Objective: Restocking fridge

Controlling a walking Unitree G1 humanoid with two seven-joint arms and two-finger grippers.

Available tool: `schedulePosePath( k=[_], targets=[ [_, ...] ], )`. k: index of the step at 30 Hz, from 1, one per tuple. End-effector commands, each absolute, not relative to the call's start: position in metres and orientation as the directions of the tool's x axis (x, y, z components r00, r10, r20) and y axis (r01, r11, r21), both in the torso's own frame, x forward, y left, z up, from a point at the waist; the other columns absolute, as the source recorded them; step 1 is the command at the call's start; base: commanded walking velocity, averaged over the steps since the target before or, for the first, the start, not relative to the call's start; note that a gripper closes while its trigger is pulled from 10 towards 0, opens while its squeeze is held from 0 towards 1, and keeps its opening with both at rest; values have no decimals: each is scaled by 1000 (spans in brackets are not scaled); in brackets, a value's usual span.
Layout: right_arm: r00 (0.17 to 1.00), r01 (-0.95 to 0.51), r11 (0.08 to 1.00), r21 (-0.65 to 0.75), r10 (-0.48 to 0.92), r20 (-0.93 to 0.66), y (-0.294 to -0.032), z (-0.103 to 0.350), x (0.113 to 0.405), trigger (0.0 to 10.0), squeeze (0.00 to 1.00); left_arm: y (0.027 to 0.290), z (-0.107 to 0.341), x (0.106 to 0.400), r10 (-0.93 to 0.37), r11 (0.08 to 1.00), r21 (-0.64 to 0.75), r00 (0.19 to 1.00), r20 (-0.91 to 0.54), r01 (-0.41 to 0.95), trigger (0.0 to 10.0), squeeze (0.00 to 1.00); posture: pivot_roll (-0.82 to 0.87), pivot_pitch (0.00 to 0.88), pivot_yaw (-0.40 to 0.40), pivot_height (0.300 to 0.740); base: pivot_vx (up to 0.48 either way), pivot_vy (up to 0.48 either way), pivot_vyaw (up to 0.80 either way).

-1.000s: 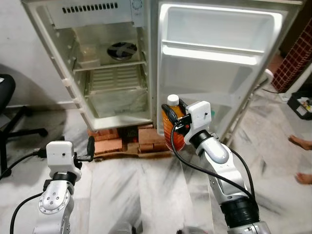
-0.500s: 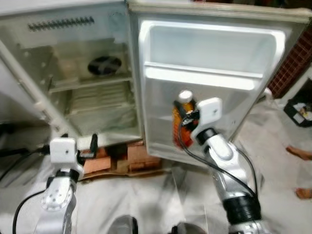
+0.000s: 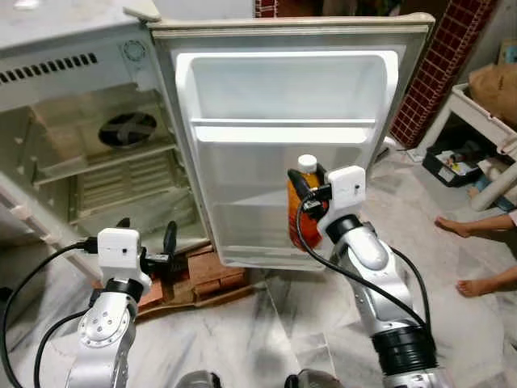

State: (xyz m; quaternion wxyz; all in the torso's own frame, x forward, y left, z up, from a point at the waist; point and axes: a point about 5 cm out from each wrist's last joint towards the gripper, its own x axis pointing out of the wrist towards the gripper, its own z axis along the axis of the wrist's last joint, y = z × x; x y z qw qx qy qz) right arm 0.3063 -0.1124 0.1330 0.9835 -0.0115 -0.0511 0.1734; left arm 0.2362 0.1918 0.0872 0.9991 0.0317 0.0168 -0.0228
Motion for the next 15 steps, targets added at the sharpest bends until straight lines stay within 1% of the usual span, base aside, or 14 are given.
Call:
schedulePosePath(
  k=[1, 11, 15],
  targets=[
    [922, -363, 931, -45, 366, 128, -104, 139, 306, 10000, 0, 198, 86, 234, -30, 997, 69, 999, -42, 33, 10000, 0, 18, 120, 25, 740, 322, 0, 0],
    [922, -366, 929, -53, 370, 117, -104, 137, 308, 10000, 0, 198, 84, 231, -30, 997, 70, 998, -56, 34, 10000, 0, 26, 116, 21, 740, 301, 0, 0],
    [922, -365, 929, -55, 369, 116, -105, 136, 308, 10000, 0, 199, 83, 230, -28, 997, 72, 997, -65, 33, 10000, 0, 27, 118, 21, 740, 0, 0, 0]
  ],
)
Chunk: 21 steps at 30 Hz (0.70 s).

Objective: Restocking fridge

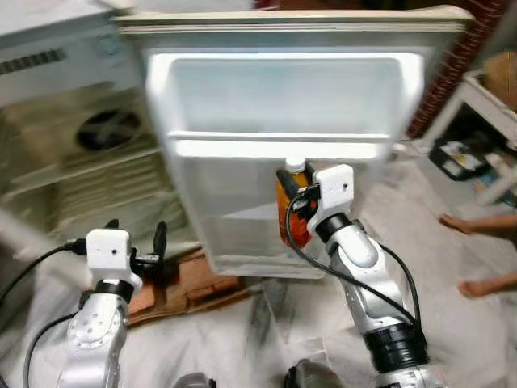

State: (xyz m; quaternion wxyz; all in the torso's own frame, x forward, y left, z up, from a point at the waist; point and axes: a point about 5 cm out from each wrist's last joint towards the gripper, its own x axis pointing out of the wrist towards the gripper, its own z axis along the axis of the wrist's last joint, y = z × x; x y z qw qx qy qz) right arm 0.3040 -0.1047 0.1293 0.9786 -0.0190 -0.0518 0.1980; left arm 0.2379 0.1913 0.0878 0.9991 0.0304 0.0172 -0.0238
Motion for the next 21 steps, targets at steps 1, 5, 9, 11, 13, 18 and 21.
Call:
schedulePosePath(
  k=[1, 5, 9, 11, 13, 18, 21],
  targets=[
    [922, -366, 929, -55, 370, 114, -105, 135, 308, 10000, 0, 199, 82, 230, -27, 997, 73, 997, -70, 32, 10000, 0, 27, 118, 22, 740, 0, 0, 0],
    [917, -379, 924, -43, 382, 115, -103, 134, 305, 10000, 0, 199, 82, 229, -27, 997, 73, 997, -75, 32, 10000, 0, 24, 128, 26, 740, 0, 0, 0],
    [916, -385, 922, -31, 386, 108, -103, 131, 303, 10000, 0, 200, 81, 228, -21, 997, 72, 996, -83, 27, 10000, 0, 24, 133, 27, 740, 0, 0, 0],
    [914, -392, 920, -29, 393, 105, -102, 130, 301, 10000, 0, 200, 81, 227, -19, 997, 71, 996, -85, 25, 10000, 0, 24, 135, 27, 740, 0, 0, 0],
    [911, -399, 917, -26, 399, 102, -102, 128, 300, 10000, 0, 200, 81, 226, -15, 997, 73, 996, -87, 21, 10000, 0, 25, 137, 28, 740, 0, 0, 0],
    [909, -404, 914, -22, 404, 104, -101, 128, 299, 10000, 0, 204, 79, 224, 5, 997, 79, 995, -97, 2, 10000, 0, 24, 139, 27, 740, 0, 0, 0],
    [906, -412, 911, -16, 411, 103, -101, 129, 300, 10000, 0, 207, 78, 222, 18, 996, 83, 995, -103, -9, 10000, 0, 24, 140, 25, 740, 0, 0, 0]
  ],
)
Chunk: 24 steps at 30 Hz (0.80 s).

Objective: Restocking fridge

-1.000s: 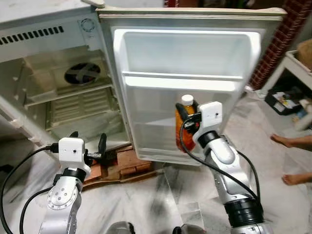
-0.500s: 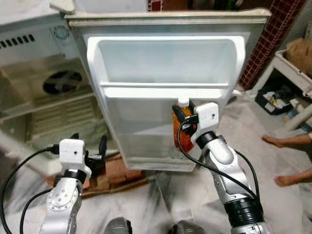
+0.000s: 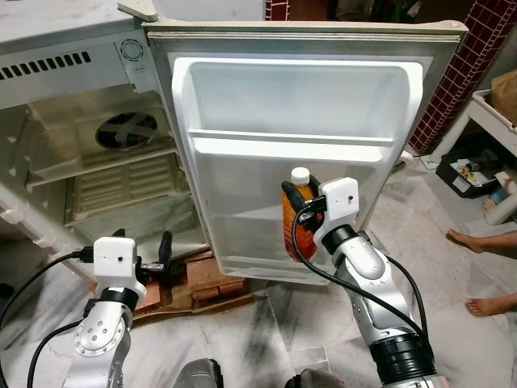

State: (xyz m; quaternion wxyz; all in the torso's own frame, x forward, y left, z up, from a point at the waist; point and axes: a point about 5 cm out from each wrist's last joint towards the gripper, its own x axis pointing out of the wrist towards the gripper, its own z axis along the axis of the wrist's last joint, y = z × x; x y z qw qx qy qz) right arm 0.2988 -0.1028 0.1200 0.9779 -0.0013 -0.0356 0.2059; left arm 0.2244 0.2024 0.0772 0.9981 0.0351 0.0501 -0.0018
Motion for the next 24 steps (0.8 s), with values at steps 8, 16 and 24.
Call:
schedulePosePath(
  k=[8, 16, 24],
  targets=[
    [901, -422, 906, -17, 421, 101, -100, 129, 301, 10000, 0, 206, 78, 222, 18, 996, 86, 994, -108, -9, 10000, 0, 23, 139, 20, 740, 0, 0, 0],
    [896, -433, 901, -17, 432, 102, -99, 128, 300, 10000, 0, 205, 77, 222, 16, 996, 84, 993, -116, -6, 10000, 0, 23, 139, 20, 701, 0, 0, 0],
    [894, -435, 900, -21, 435, 110, -99, 130, 301, 10000, 0, 205, 76, 223, 14, 996, 87, 993, -121, -3, 10000, 0, 22, 133, 21, 655, 0, 0, 0]
  ],
)
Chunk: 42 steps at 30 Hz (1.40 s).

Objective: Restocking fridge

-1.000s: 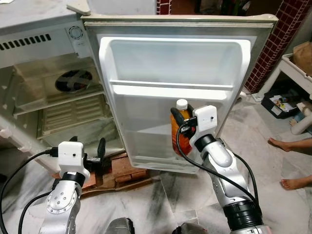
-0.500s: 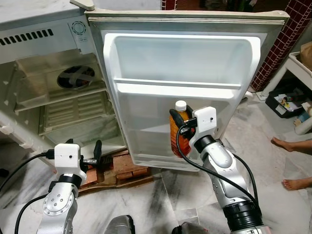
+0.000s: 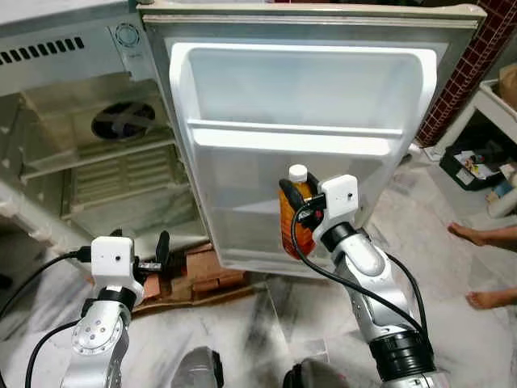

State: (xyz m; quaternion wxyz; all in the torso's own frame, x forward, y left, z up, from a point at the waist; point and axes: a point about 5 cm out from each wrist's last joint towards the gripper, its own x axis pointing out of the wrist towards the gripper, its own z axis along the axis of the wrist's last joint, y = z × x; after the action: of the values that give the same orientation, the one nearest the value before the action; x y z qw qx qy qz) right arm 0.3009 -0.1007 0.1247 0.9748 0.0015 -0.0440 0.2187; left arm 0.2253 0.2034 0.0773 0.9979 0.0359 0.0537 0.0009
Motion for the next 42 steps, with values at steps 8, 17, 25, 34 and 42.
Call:
schedulePosePath(
  k=[8, 17, 25, 34, 42],
  targets=[
    [890, -443, 896, -20, 442, 110, -98, 129, 301, 10000, 0, 205, 76, 223, 15, 996, 89, 992, -123, -4, 10000, 0, 23, 133, 20, 603, 0, 0, 0],
    [894, -435, 900, -25, 435, 112, -99, 129, 302, 10000, 0, 205, 76, 224, 15, 997, 82, 993, -121, -5, 10000, 0, 22, 138, 21, 588, 0, 0, 0],
    [895, -433, 901, -26, 434, 105, -99, 128, 301, 10000, 0, 211, 76, 221, 42, 995, 92, 992, -117, -32, 10000, 0, 21, 139, 20, 588, 0, 0, 0],
    [891, -441, 897, -23, 440, 112, -97, 129, 301, 10000, 0, 212, 77, 221, 39, 995, 100, 993, -110, -28, 10000, 0, 19, 134, 20, 588, 0, 0, 0],
    [887, -447, 894, -25, 446, 115, -96, 129, 301, 10000, 0, 211, 77, 222, 29, 995, 99, 994, -109, -18, 10000, 0, 17, 131, 18, 588, 209, 0, 0]
  ],
)
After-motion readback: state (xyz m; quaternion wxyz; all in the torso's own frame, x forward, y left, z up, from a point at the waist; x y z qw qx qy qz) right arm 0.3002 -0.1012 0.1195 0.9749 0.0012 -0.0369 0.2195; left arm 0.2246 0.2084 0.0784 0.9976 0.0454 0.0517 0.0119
